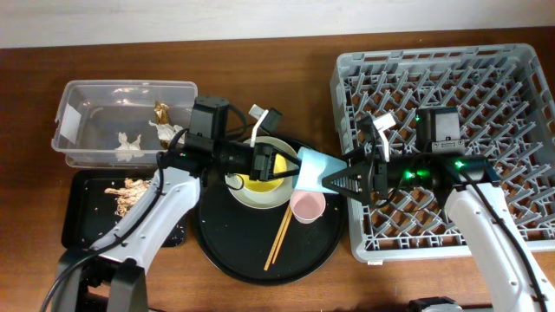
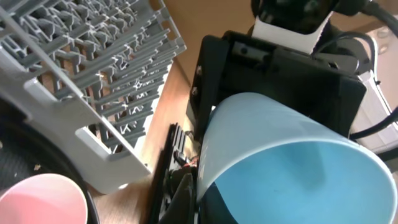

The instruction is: Sort waste into correct bins and load items into the dishwasher rack

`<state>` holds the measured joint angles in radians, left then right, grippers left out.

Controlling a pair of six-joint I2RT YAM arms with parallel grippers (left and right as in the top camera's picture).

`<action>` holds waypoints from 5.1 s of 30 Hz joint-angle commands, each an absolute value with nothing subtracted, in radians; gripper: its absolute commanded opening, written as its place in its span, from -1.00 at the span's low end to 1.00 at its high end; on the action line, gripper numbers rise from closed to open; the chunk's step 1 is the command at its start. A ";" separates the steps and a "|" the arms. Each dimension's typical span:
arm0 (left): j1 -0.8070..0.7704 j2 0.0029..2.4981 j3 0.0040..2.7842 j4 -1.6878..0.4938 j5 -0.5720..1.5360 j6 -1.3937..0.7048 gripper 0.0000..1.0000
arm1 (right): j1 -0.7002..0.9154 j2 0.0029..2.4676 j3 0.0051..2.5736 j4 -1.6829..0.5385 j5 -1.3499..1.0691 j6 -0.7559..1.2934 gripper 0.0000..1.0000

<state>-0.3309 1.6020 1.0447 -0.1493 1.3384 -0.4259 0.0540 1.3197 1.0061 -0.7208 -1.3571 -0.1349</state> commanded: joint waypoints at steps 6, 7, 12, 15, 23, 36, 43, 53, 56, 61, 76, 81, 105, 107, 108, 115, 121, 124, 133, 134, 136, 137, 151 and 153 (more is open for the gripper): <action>-0.326 1.604 1.049 -0.067 1.354 -0.516 -1.00 | 0.060 1.321 1.021 -0.723 -1.403 -0.146 0.69; -0.326 1.604 1.049 -0.068 1.354 -0.516 -1.00 | 0.060 1.321 1.021 -0.721 -1.403 -0.146 0.68; -0.326 1.604 1.049 -0.068 1.355 -0.516 -1.00 | 0.059 1.321 1.021 -0.710 -1.402 -0.146 0.50; -0.326 1.604 1.049 -0.068 1.355 -0.516 -1.00 | 0.060 1.321 1.021 -0.698 -1.402 -0.146 0.33; -0.324 1.604 1.049 -0.085 1.241 -0.444 -0.19 | 0.059 1.321 1.021 -0.705 -1.132 -0.145 0.14; -0.074 1.411 1.050 -0.719 0.570 -0.073 -0.10 | -0.058 1.313 1.402 -1.228 -0.387 -0.092 -0.25; -0.019 1.291 1.050 -0.787 0.421 -0.073 -0.10 | -0.200 1.332 1.475 -1.351 -0.117 0.008 -0.92; -0.019 1.294 1.050 -0.797 0.422 -0.073 -0.10 | -0.231 1.640 1.475 -1.422 -0.092 0.009 -0.92; -0.019 1.294 1.050 -0.798 0.422 -0.073 -0.10 | -0.231 1.696 1.475 -1.417 -0.052 0.014 -0.89; -0.019 1.294 1.050 -0.798 0.422 -0.073 -0.10 | -0.231 1.716 1.475 -1.415 -0.041 0.016 0.59; -0.363 1.358 1.050 -0.574 0.398 -0.049 0.19 | -0.229 1.361 1.509 -1.459 -0.226 0.016 0.97; -0.540 1.564 1.050 -0.523 0.395 -0.052 0.19 | -0.229 1.364 1.496 -1.467 -0.226 0.016 0.97; -0.157 1.478 1.094 -0.345 1.214 -0.437 -1.00 | 0.007 1.364 1.183 -1.118 -1.222 -0.284 0.97; -0.170 1.478 1.094 -0.344 1.236 -0.437 -1.00 | 0.094 1.366 1.177 -0.996 -1.295 -0.282 0.98; -0.175 1.478 1.094 -0.344 1.255 -0.437 -1.00 | 0.121 1.366 1.177 -0.951 -1.302 -0.272 0.97; -0.235 1.478 1.094 -0.303 1.373 -0.472 -1.00 | 0.178 1.366 1.177 -0.829 -1.306 -0.250 0.97; -0.255 1.478 1.094 -0.296 1.372 -0.479 -1.00 | 0.178 1.366 1.177 -0.823 -1.310 -0.250 0.71; -0.255 1.478 1.094 -0.297 1.373 -0.479 -1.00 | 0.178 1.366 1.177 -0.788 -1.340 -0.250 0.69; -0.255 1.478 1.094 -0.296 1.365 -0.479 -1.00 | 0.178 1.366 1.177 -0.781 -1.358 -0.250 0.13; -0.255 1.478 1.094 -0.296 1.365 -0.479 -1.00 | 0.178 1.366 1.177 -0.781 -1.358 -0.250 0.13; -0.255 1.478 1.094 -0.296 1.364 -0.478 -0.94 | 0.178 1.366 1.177 -0.781 -1.357 -0.250 0.13; -0.255 1.478 1.094 -0.296 1.337 -0.477 -0.61 | 0.178 1.366 1.177 -0.782 -1.345 -0.250 0.13; -0.069 1.297 1.094 -0.810 0.373 -0.159 -0.07 | 0.138 1.377 1.499 -1.208 -0.064 0.072 -0.06; -0.069 1.294 1.094 -0.810 0.373 -0.159 -0.07 | 0.062 1.422 1.542 -1.255 -0.051 0.091 -0.18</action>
<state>-0.0727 1.3106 1.0904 -0.8078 0.4038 -0.1814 0.1284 1.3788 1.4902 -1.2274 -0.1753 0.0223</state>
